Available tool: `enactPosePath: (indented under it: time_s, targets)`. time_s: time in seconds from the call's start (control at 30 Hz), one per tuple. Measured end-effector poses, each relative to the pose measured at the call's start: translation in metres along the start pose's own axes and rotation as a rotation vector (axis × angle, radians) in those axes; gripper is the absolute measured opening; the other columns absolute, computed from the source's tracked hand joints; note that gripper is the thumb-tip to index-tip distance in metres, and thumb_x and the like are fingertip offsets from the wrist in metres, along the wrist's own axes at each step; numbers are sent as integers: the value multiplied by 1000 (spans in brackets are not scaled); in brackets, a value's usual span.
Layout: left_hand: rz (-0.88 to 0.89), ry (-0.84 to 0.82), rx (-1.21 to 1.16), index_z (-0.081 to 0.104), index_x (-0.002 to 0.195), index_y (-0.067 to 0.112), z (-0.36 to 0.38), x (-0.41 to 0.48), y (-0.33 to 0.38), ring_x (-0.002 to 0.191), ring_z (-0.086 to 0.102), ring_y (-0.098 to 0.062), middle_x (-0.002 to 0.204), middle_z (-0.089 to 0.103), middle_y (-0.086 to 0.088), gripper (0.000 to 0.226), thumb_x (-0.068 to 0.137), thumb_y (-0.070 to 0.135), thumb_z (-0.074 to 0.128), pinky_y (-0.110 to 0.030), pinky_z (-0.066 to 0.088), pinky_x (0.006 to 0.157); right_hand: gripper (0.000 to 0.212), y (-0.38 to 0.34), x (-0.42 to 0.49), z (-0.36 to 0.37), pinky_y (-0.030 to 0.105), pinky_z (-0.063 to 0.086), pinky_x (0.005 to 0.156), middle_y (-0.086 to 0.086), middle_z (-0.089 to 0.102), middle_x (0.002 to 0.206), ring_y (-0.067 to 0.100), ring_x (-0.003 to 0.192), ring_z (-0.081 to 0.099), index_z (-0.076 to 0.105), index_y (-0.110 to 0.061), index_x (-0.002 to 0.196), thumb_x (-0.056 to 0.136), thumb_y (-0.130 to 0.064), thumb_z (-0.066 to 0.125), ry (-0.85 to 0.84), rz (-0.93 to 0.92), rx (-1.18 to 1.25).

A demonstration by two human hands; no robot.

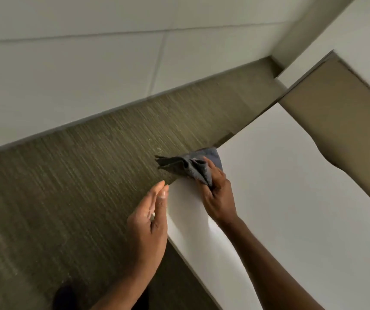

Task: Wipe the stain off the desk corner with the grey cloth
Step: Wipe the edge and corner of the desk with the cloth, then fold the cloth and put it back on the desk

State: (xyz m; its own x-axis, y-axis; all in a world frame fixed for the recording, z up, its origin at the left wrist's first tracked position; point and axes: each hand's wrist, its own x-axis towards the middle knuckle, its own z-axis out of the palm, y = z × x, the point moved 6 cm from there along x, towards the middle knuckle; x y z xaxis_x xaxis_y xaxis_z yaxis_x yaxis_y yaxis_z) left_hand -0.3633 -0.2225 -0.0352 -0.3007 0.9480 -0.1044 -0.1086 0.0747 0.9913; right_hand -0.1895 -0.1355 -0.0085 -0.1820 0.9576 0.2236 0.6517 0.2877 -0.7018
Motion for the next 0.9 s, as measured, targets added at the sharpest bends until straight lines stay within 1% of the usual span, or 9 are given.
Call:
enactPosePath:
  time_s: [0.13, 0.23, 0.3, 0.37, 0.57, 0.67, 0.73, 0.83, 0.9]
  targets:
    - [-402, -54, -207, 64, 133, 20, 15, 9, 1, 103, 76, -7, 119, 77, -2, 52, 101, 56, 43, -23, 61, 79, 44, -9, -15, -10, 47, 37, 113, -18, 54, 141, 16, 140, 46, 58, -18, 139, 96, -16, 49, 0, -28, -30]
    - [-579, -178, -266, 67, 127, 25, 28, 4, 6, 102, 77, -11, 113, 80, 1, 54, 98, 64, 43, -36, 55, 88, 44, -15, -25, -11, 49, 35, 114, -5, 58, 145, 16, 145, 40, 57, -17, 141, 99, -27, 45, -22, -50, -42]
    - [-613, -219, -289, 69, 120, 33, 35, -1, 13, 104, 77, -14, 112, 80, 2, 47, 97, 65, 43, -37, 54, 88, 43, -18, -32, -8, 49, 34, 115, -3, 56, 148, 15, 148, 36, 55, -22, 142, 100, -27, 47, -55, -77, -73]
    - [-654, -194, -319, 69, 117, 34, 37, -6, 18, 107, 75, -19, 114, 79, -1, 43, 97, 64, 46, -36, 55, 87, 42, -21, -40, -6, 48, 34, 115, -5, 52, 151, 15, 150, 33, 54, -24, 144, 102, -28, 50, -89, -115, -135]
    - [-716, -164, -407, 61, 133, 25, 41, -8, 32, 115, 70, -30, 124, 72, -11, 52, 94, 59, 57, -48, 55, 97, 43, -29, -62, -6, 48, 36, 114, -6, 49, 154, 12, 152, 27, 52, -30, 144, 103, -43, 50, -138, -207, -290]
    - [-732, -147, -369, 65, 129, 19, 43, -7, 36, 109, 73, -29, 119, 76, -12, 41, 93, 39, 70, -43, 61, 80, 45, -34, -68, -12, 47, 34, 116, -6, 45, 157, 13, 154, 23, 51, -31, 144, 103, -48, 44, -152, -205, -306]
    - [-739, -141, -327, 68, 126, 16, 45, -5, 34, 103, 74, -29, 116, 76, -14, 34, 94, 27, 71, -38, 60, 68, 47, -39, -69, -15, 46, 31, 118, -7, 42, 159, 14, 155, 20, 49, -32, 146, 103, -50, 44, -164, -205, -324]
    - [-743, -100, -279, 64, 130, 14, 44, 0, 25, 100, 71, -32, 119, 73, -17, 33, 98, 15, 66, -41, 58, 69, 54, -45, -70, -18, 41, 26, 120, -8, 35, 163, 13, 156, 14, 39, -37, 151, 101, -57, 44, -183, -193, -346]
    - [-730, -71, -241, 63, 128, 15, 40, 6, 19, 97, 71, -32, 112, 72, -15, 30, 98, 12, 65, -40, 57, 65, 64, -47, -73, -17, 43, 23, 122, -9, 25, 167, 12, 157, 6, 29, -40, 155, 98, -63, 46, -230, -147, -354]
